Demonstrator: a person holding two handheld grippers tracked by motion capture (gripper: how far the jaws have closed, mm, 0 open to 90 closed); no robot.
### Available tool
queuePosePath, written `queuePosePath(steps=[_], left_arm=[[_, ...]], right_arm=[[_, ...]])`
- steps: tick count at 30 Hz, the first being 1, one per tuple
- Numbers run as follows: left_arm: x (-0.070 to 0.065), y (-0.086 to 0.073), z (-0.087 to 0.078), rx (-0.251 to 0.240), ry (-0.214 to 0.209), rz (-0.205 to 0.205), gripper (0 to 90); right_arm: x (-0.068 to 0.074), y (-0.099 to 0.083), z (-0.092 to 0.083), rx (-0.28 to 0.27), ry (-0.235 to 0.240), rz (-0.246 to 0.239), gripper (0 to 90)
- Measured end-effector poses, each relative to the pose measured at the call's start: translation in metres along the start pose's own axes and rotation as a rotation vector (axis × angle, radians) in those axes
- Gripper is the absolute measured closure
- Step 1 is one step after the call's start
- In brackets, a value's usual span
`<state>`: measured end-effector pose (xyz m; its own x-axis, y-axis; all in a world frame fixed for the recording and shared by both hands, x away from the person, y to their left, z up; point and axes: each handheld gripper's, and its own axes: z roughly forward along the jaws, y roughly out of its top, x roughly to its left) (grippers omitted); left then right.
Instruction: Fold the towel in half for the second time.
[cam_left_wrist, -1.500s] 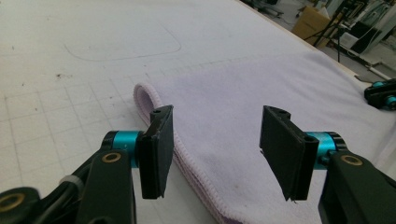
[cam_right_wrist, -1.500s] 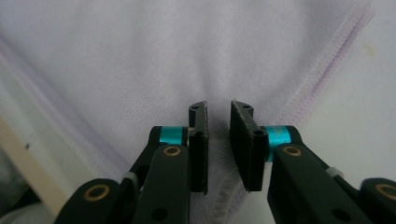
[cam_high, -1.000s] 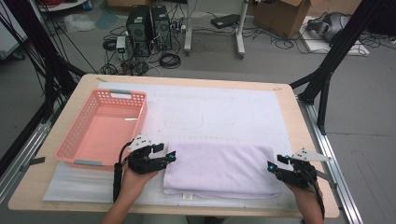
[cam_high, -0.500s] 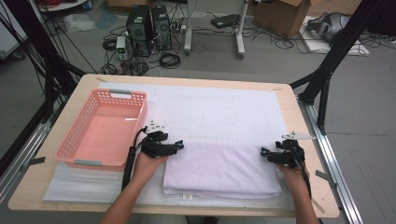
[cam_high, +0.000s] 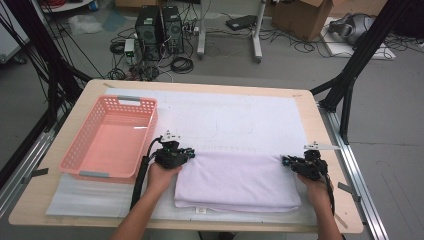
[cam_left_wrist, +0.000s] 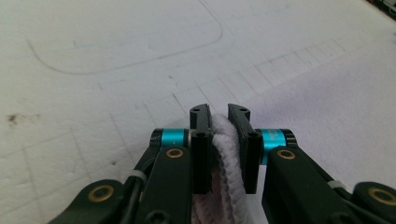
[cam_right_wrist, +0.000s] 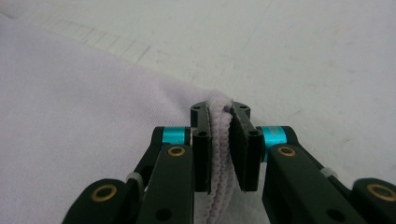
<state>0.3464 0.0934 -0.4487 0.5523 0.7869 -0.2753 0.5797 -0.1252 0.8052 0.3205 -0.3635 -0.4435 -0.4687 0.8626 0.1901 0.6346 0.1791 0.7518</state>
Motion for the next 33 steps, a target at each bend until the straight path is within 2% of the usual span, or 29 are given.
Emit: queuePosePath(steps=[4, 6, 8, 10, 14, 15, 17, 19, 20, 22, 25, 29, 33], left_arm=[[0.003, 0.007, -0.001, -0.067, 0.016, -0.027, 80.1], [0.003, 0.015, 0.002, -0.076, 0.030, -0.016, 80.1], [0.005, 0.022, 0.005, -0.096, 0.041, -0.016, 80.1], [0.009, 0.027, 0.008, -0.096, 0.049, -0.020, 80.1], [0.013, 0.032, 0.013, -0.137, 0.082, -0.015, 80.0], [0.015, 0.033, 0.013, -0.153, 0.090, -0.026, 80.0], [0.019, 0.031, 0.016, -0.145, 0.096, -0.045, 79.5], [0.019, 0.029, 0.018, -0.124, 0.099, -0.032, 75.4], [0.018, 0.029, 0.018, -0.114, 0.096, -0.034, 69.7], [0.018, 0.029, 0.015, -0.110, 0.082, -0.046, 54.7], [0.015, 0.030, 0.007, -0.116, 0.066, -0.028, 48.3], [0.009, 0.027, -0.002, -0.116, 0.042, -0.005, 47.4], [0.003, 0.020, -0.009, -0.107, 0.021, 0.012, 46.8]], right_arm=[[0.000, 0.006, 0.000, -0.052, -0.044, -0.024, 80.4], [0.001, 0.011, 0.003, -0.067, -0.072, -0.030, 80.4], [0.001, 0.018, 0.005, -0.086, -0.097, -0.029, 80.4], [0.000, 0.026, 0.007, -0.106, -0.117, -0.030, 80.4], [-0.001, 0.041, 0.015, -0.109, -0.150, -0.040, 80.4], [-0.001, 0.043, 0.017, -0.112, -0.158, -0.041, 80.4], [-0.001, 0.047, 0.023, -0.109, -0.160, -0.024, 80.4], [0.000, 0.048, 0.029, -0.104, -0.170, -0.021, 79.3], [0.001, 0.048, 0.031, -0.099, -0.179, -0.024, 76.3], [0.001, 0.047, 0.033, -0.086, -0.185, -0.013, 64.6], [0.002, 0.044, 0.027, -0.084, -0.194, -0.015, 58.0], [0.003, 0.039, 0.014, -0.108, -0.178, 0.001, 54.9], [0.005, 0.032, 0.001, -0.112, -0.170, -0.011, 54.6]])
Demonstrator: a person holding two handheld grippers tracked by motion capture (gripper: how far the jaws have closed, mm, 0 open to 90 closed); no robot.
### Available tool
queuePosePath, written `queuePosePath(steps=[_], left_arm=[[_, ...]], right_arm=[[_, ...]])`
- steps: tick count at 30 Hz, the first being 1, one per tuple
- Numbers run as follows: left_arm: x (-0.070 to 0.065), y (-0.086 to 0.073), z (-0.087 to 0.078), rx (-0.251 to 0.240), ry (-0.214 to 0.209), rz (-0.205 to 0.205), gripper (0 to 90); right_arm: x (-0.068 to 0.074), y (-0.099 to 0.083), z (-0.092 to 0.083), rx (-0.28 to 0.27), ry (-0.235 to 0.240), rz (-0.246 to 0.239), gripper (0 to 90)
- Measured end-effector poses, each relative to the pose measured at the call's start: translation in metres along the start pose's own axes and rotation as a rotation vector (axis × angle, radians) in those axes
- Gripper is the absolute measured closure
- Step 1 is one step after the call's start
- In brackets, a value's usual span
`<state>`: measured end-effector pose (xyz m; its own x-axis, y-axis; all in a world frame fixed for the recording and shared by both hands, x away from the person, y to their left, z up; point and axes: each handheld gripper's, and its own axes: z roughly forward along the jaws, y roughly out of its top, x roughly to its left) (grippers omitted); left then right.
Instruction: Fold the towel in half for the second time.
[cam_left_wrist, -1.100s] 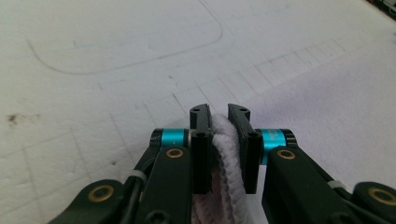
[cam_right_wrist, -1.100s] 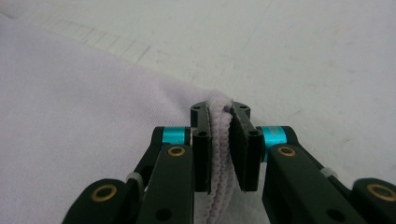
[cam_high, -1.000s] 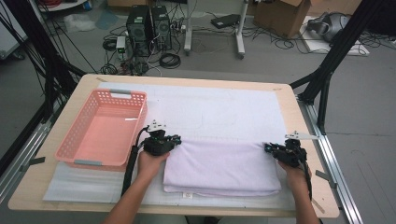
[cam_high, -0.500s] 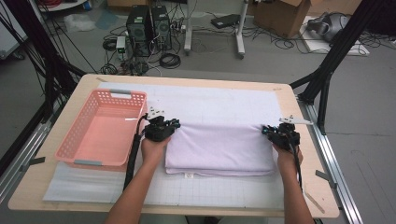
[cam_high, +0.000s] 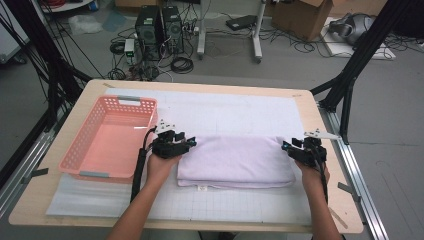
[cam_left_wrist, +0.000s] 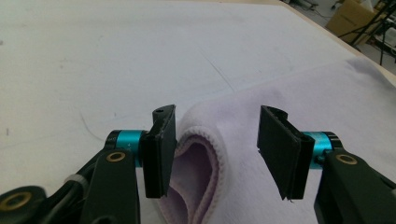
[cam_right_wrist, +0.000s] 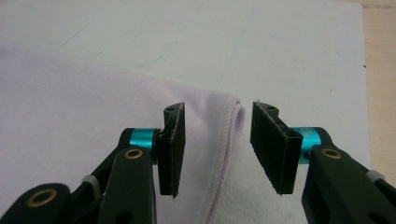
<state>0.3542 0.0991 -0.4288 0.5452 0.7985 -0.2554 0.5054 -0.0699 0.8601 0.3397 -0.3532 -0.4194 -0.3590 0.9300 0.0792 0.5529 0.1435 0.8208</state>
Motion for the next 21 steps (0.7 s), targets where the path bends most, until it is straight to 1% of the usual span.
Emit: queuePosePath(steps=[1, 2, 3, 5, 9, 12, 14, 17, 19, 21], left_arm=[[-0.001, -0.001, -0.002, 0.018, -0.008, 0.006, 46.7], [-0.003, -0.003, -0.004, 0.025, -0.011, 0.015, 45.4], [-0.004, -0.005, -0.007, 0.017, -0.008, 0.021, 44.9], [-0.005, -0.007, -0.012, 0.018, 0.008, 0.035, 44.2], [-0.008, -0.014, -0.020, 0.034, 0.000, 0.031, 43.3], [-0.012, -0.021, -0.027, 0.042, -0.002, 0.045, 43.5], [-0.013, -0.026, -0.031, 0.046, -0.009, 0.035, 43.4], [-0.015, -0.034, -0.039, 0.055, -0.008, 0.030, 43.1], [-0.016, -0.039, -0.042, 0.078, -0.015, 0.031, 43.6], [-0.017, -0.042, -0.044, 0.118, -0.033, 0.027, 44.4]], right_arm=[[0.000, -0.002, -0.003, -0.001, 0.006, 0.002, 54.6], [0.001, -0.004, -0.006, -0.001, 0.015, 0.001, 54.6], [0.002, -0.007, -0.009, 0.000, 0.019, -0.006, 54.6], [0.004, -0.013, -0.014, 0.005, 0.030, -0.016, 54.7], [0.007, -0.025, -0.021, 0.014, 0.052, -0.023, 55.4], [0.009, -0.030, -0.028, 0.022, 0.064, -0.024, 55.9], [0.010, -0.032, -0.033, 0.020, 0.077, -0.023, 55.9], [0.013, -0.039, -0.041, 0.033, 0.093, -0.025, 56.2], [0.015, -0.045, -0.045, 0.054, 0.098, -0.030, 56.3], [0.016, -0.049, -0.048, 0.070, 0.113, -0.016, 56.8]])
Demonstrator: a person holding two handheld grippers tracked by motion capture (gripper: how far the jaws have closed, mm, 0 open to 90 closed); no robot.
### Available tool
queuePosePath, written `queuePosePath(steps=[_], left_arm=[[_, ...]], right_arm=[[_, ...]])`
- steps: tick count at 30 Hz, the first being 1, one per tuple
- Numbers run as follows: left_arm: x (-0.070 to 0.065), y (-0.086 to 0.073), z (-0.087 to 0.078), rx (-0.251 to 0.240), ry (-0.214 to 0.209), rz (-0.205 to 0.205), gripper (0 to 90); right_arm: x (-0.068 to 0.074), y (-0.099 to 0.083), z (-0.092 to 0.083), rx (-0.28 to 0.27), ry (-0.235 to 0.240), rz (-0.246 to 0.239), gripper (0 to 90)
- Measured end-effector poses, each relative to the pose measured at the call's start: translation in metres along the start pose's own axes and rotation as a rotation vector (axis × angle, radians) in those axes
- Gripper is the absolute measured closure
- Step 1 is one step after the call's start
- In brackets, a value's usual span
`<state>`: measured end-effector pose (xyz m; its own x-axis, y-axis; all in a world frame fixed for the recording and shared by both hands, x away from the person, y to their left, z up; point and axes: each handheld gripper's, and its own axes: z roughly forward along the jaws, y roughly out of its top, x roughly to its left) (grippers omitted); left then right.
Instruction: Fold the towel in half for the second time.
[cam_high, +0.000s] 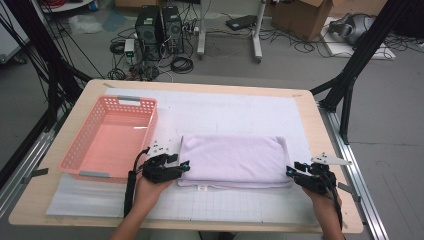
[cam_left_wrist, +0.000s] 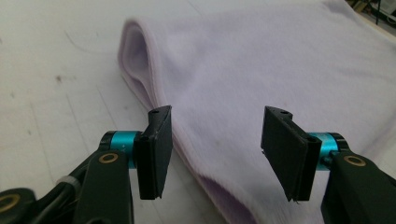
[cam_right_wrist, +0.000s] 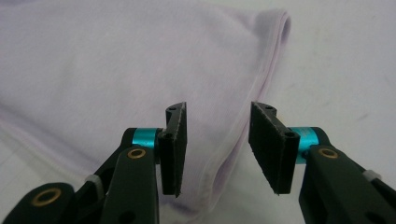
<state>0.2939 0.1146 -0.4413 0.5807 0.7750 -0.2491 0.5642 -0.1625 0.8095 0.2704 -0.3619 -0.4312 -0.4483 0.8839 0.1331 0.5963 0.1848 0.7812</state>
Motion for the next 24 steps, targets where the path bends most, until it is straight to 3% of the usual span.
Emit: queuePosePath(steps=[3, 5, 7, 9, 10, 12, 14, 18, 22, 24], left_arm=[[-0.003, -0.005, -0.004, 0.025, -0.015, -0.004, 47.6], [-0.004, -0.008, -0.007, 0.027, -0.032, 0.000, 51.2], [-0.005, -0.010, -0.007, 0.033, -0.051, 0.004, 58.8], [-0.006, -0.013, -0.005, 0.051, -0.072, 0.011, 68.4], [-0.007, -0.014, -0.004, 0.057, -0.077, 0.023, 73.4], [-0.010, -0.014, -0.004, 0.053, -0.077, 0.045, 85.1], [-0.011, -0.013, -0.007, 0.031, -0.069, 0.044, 86.6], [-0.006, -0.010, -0.019, -0.002, -0.085, 0.007, 86.8], [-0.007, -0.015, -0.025, 0.017, -0.096, 0.008, 86.8], [-0.007, -0.019, -0.023, 0.033, -0.093, 0.003, 86.1]], right_arm=[[0.002, -0.006, -0.002, 0.024, 0.028, 0.020, 58.4], [0.005, -0.008, -0.002, 0.049, 0.024, 0.001, 61.3], [0.005, -0.010, -0.001, 0.070, 0.019, -0.005, 66.0], [0.004, -0.012, -0.001, 0.078, 0.034, 0.012, 72.7], [0.004, -0.012, -0.001, 0.075, 0.051, 0.025, 81.3], [0.003, -0.012, -0.002, 0.076, 0.069, 0.020, 84.7], [0.004, -0.010, -0.006, 0.060, 0.064, -0.003, 85.7], [0.009, -0.006, -0.018, 0.033, 0.073, 0.005, 85.8], [0.012, -0.010, -0.025, 0.047, 0.076, -0.009, 85.7], [0.013, -0.014, -0.023, 0.084, 0.071, -0.021, 85.0]])
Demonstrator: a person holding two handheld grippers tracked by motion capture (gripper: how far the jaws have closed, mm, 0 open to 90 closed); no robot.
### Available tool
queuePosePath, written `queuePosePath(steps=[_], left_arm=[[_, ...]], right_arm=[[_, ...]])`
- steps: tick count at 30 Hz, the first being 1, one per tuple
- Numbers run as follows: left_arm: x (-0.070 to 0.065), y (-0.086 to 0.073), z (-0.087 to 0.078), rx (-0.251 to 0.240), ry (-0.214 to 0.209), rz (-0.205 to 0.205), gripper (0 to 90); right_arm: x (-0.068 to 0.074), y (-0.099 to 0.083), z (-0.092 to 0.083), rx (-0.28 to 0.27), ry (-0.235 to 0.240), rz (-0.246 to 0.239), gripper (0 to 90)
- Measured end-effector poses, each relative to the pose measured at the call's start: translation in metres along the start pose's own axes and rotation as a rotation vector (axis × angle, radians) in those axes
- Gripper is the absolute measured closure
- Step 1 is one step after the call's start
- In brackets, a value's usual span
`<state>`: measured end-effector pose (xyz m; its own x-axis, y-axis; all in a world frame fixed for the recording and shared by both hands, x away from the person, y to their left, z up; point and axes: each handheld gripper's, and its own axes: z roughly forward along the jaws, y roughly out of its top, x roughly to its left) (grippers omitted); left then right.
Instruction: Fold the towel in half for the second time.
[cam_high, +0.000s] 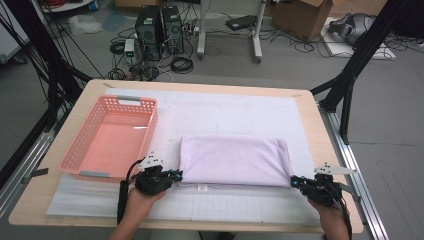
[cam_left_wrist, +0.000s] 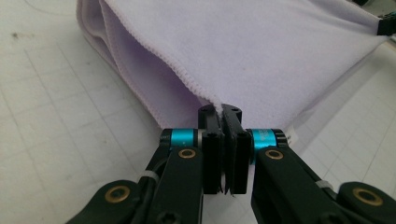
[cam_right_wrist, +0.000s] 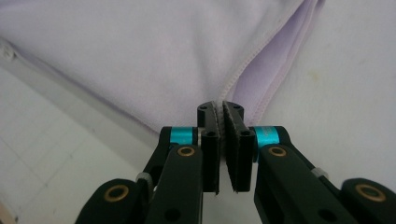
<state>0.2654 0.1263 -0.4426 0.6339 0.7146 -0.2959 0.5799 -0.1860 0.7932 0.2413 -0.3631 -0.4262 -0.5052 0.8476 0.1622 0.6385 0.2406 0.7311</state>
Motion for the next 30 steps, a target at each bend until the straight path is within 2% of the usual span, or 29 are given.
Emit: queuePosePath(steps=[1, 2, 3, 4, 6, 8, 10, 12, 15, 17, 19, 22, 25, 28, 30], left_arm=[[0.000, -0.001, 0.001, 0.007, 0.010, 0.001, 83.0], [0.000, -0.001, 0.001, 0.003, 0.026, 0.000, 76.7], [0.001, -0.001, 0.000, -0.004, 0.037, 0.001, 68.1], [0.001, 0.000, 0.000, -0.025, 0.035, 0.008, 64.7], [0.000, 0.002, -0.002, -0.066, 0.049, 0.032, 57.6], [-0.001, 0.003, -0.003, -0.102, 0.042, 0.054, 55.6], [-0.001, 0.003, -0.003, -0.127, 0.048, 0.067, 52.0], [-0.001, 0.004, -0.004, -0.151, 0.045, 0.075, 48.0], [0.000, 0.005, -0.005, -0.173, 0.040, 0.080, 45.8], [0.000, 0.005, -0.007, -0.184, 0.035, 0.075, 45.1], [0.001, 0.006, -0.008, -0.193, 0.029, 0.076, 44.1], [0.000, 0.006, -0.008, -0.207, 0.031, 0.086, 42.3], [-0.002, 0.008, -0.009, -0.218, 0.041, 0.108, 40.1], [-0.004, 0.009, -0.010, -0.234, 0.044, 0.118, 37.5], [-0.005, 0.010, -0.011, -0.240, 0.050, 0.122, 34.8]], right_arm=[[0.000, -0.002, 0.002, 0.015, -0.006, -0.006, 82.4], [0.000, -0.004, 0.003, 0.030, -0.016, -0.004, 74.1], [0.000, -0.004, 0.004, 0.022, -0.050, -0.012, 65.1], [0.000, -0.004, 0.002, 0.007, -0.067, -0.007, 62.7], [0.001, 0.000, -0.004, -0.063, -0.085, -0.015, 59.8], [0.004, 0.003, -0.007, -0.130, -0.099, -0.065, 66.7], [0.007, 0.004, -0.003, -0.144, -0.073, -0.103, 73.1], [0.008, 0.004, 0.009, -0.113, -0.041, -0.118, 74.7], [0.005, 0.003, 0.025, -0.020, -0.057, -0.111, 75.4], [0.001, 0.002, 0.024, -0.009, -0.059, -0.098, 76.4], [0.001, 0.001, 0.019, -0.001, -0.103, -0.103, 75.8], [-0.001, -0.002, 0.010, -0.032, -0.109, -0.089, 66.7], [-0.003, -0.004, -0.001, -0.116, -0.092, -0.050, 53.2], [-0.003, -0.002, -0.008, -0.192, -0.086, -0.044, 42.5], [-0.001, 0.000, -0.009, -0.217, -0.083, -0.061, 36.4]])
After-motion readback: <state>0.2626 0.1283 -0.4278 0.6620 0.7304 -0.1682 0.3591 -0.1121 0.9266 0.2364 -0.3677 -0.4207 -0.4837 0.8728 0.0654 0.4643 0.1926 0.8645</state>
